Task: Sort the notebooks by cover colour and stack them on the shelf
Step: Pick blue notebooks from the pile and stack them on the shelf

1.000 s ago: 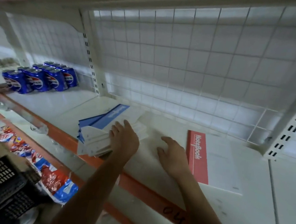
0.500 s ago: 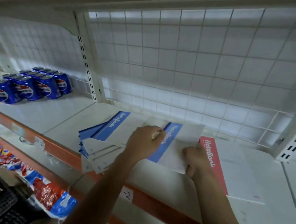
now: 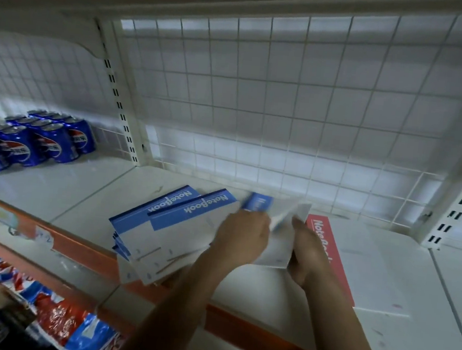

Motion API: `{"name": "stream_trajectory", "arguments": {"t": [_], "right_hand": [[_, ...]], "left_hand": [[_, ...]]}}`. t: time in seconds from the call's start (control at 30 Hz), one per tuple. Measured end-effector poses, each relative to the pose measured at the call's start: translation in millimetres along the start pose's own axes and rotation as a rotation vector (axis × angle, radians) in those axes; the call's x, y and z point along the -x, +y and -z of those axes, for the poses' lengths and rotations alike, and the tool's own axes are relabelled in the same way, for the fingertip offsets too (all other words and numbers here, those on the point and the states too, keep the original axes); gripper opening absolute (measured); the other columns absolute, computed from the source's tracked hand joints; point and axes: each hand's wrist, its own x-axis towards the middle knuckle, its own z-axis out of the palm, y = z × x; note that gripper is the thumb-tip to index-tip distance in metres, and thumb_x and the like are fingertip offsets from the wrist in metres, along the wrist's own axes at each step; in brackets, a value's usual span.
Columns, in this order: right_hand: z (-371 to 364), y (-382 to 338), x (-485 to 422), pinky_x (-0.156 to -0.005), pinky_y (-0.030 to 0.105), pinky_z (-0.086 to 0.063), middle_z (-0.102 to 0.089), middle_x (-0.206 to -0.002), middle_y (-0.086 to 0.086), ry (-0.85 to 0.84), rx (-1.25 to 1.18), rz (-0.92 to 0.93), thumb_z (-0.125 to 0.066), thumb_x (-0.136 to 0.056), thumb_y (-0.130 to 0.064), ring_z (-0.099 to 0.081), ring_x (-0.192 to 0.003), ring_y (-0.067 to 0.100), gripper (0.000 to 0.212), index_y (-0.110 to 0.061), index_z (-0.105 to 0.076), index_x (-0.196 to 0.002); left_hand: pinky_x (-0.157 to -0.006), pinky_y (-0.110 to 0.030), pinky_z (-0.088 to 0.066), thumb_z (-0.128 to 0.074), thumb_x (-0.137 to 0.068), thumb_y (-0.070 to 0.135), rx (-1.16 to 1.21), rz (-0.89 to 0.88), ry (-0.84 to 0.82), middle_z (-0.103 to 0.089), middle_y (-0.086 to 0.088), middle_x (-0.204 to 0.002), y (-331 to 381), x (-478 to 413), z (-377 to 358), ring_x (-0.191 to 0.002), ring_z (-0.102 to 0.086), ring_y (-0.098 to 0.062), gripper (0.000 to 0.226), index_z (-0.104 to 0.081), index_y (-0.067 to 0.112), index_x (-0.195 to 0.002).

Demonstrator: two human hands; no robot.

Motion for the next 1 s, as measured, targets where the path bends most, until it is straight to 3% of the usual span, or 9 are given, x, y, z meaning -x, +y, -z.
{"name": "stream_trajectory", "arguments": {"t": [0.1,0.17,0.23,0.3,0.33,0.53,0.67,0.87,1.0], "right_hand": [[4,-2,2,-0.063,0.028,-0.055,-0.070,-0.093,0.015,0.045,0.066,0.032,-0.044,-0.097,-0.015,-0.068,-0.082,0.027,0.025,-0.003,-0.062,-0.107],[11,-1,6,-0.054,0.023,-0.050,-0.065,-0.089,0.013,0.084,0.211,0.087,-0.040,-0.091,0.003,-0.063,-0.075,0.024,0.026,0.001,-0.060,-0.108],[15,-4,9,-0.056,0.024,-0.046,-0.062,-0.088,0.009,0.083,0.301,0.097,-0.039,-0.091,0.003,-0.059,-0.076,0.021,0.027,-0.004,-0.057,-0.111],[15,-6,8,-0.060,0.026,-0.044,-0.060,-0.088,0.006,0.079,0.313,0.099,-0.038,-0.093,0.000,-0.057,-0.076,0.020,0.027,-0.009,-0.055,-0.111],[14,-8,9,-0.063,0.028,-0.044,-0.059,-0.087,0.004,0.079,0.318,0.098,-0.037,-0.093,0.000,-0.055,-0.076,0.018,0.026,-0.011,-0.054,-0.109],[22,-21,15,-0.062,0.029,-0.043,-0.055,-0.082,0.009,0.165,0.296,0.116,-0.032,-0.093,-0.001,-0.052,-0.070,0.022,0.024,-0.016,-0.048,-0.086],[35,-27,16,-0.057,0.028,-0.041,-0.051,-0.087,0.013,0.231,0.253,0.094,-0.030,-0.092,0.001,-0.051,-0.071,0.025,0.024,-0.008,-0.045,-0.108],[32,-22,23,-0.057,0.029,-0.042,-0.054,-0.088,0.012,0.149,0.268,0.095,-0.031,-0.090,0.002,-0.053,-0.074,0.025,0.025,-0.009,-0.044,-0.108],[34,-22,24,-0.054,0.028,-0.042,-0.057,-0.089,0.010,0.142,0.251,0.126,-0.031,-0.090,0.002,-0.056,-0.075,0.024,0.028,-0.010,-0.045,-0.112]], "left_hand": [[-0.074,-0.034,-0.045,-0.040,-0.096,0.044,0.439,-0.061,-0.188,-0.066,-0.006,-0.085,3,3,5,-0.086,-0.062,-0.025,0.038,-0.058,0.014,-0.082],[-0.092,-0.037,-0.048,-0.039,-0.093,0.054,0.507,0.026,-0.121,-0.069,-0.004,-0.105,-13,-3,2,-0.102,-0.062,-0.019,0.046,-0.066,0.018,-0.102],[-0.109,-0.046,-0.034,-0.045,-0.092,0.055,0.133,0.156,-0.083,-0.046,-0.014,-0.141,-37,-10,-2,-0.133,-0.039,-0.029,0.057,-0.045,0.018,-0.135],[-0.111,-0.055,-0.022,-0.057,-0.083,0.057,-0.101,0.303,-0.308,-0.012,-0.018,-0.156,-53,-8,-5,-0.143,-0.012,-0.040,0.087,-0.016,0.017,-0.149],[-0.110,-0.054,-0.026,-0.062,-0.081,0.056,-0.144,0.338,-0.386,-0.015,-0.017,-0.155,-57,-7,-7,-0.141,-0.016,-0.040,0.091,-0.015,0.017,-0.148],[-0.087,-0.028,-0.048,-0.053,-0.095,0.021,-0.324,0.272,-0.139,-0.063,-0.006,-0.113,-51,2,-4,-0.105,-0.061,-0.022,0.024,-0.058,0.011,-0.116],[-0.073,-0.026,-0.047,-0.047,-0.095,0.011,-0.320,0.282,0.007,-0.066,-0.007,-0.107,-39,-2,7,-0.098,-0.063,-0.021,0.022,-0.060,0.009,-0.113],[-0.059,-0.023,-0.045,-0.050,-0.096,0.027,-0.108,0.255,0.117,-0.068,-0.004,-0.092,-24,-10,2,-0.081,-0.064,-0.018,0.023,-0.068,0.013,-0.099],[-0.062,-0.022,-0.041,-0.045,-0.098,0.022,-0.052,0.247,0.212,-0.067,-0.006,-0.098,-14,-12,2,-0.088,-0.063,-0.019,0.022,-0.063,0.011,-0.104]]}}
